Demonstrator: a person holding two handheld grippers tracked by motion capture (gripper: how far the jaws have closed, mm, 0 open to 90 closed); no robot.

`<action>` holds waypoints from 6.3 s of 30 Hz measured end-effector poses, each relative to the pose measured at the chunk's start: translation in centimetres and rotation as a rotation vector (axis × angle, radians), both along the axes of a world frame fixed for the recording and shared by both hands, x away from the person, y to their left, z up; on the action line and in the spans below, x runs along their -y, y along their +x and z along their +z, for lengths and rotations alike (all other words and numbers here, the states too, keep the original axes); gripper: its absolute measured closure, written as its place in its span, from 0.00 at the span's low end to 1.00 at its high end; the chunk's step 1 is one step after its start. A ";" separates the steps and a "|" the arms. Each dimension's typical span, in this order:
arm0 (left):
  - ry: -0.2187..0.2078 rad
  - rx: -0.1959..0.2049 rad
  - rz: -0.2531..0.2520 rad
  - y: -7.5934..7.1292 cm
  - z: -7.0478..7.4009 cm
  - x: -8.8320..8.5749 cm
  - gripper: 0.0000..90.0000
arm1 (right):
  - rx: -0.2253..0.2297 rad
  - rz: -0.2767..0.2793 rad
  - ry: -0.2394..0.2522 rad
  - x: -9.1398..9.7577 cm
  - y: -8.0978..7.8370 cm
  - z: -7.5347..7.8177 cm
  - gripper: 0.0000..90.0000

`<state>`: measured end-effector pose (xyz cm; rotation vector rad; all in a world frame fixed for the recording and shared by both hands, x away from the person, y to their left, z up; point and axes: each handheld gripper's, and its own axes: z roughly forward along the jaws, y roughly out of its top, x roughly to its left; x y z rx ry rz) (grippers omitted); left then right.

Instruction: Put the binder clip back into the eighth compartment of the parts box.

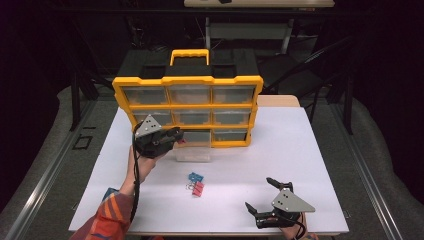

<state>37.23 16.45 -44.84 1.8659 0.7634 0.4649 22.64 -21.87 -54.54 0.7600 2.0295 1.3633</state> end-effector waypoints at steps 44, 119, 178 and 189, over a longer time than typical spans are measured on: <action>0.019 -0.049 0.035 -4.0 -2.9 -1.5 0.06 | -0.022 0.027 -0.024 -0.5 0.1 -0.2 0.01; 0.157 -0.229 0.031 -4.7 -9.5 2.2 0.66 | -0.043 0.045 -0.050 -0.9 0.2 -0.5 0.01; 0.233 -0.190 -0.091 -4.6 -10.5 1.0 0.55 | -0.046 0.052 -0.052 -0.9 0.3 -0.5 0.01; 0.225 -0.193 -0.066 -4.7 -10.1 0.0 0.55 | -0.070 0.043 -0.042 -0.7 0.5 -0.6 0.01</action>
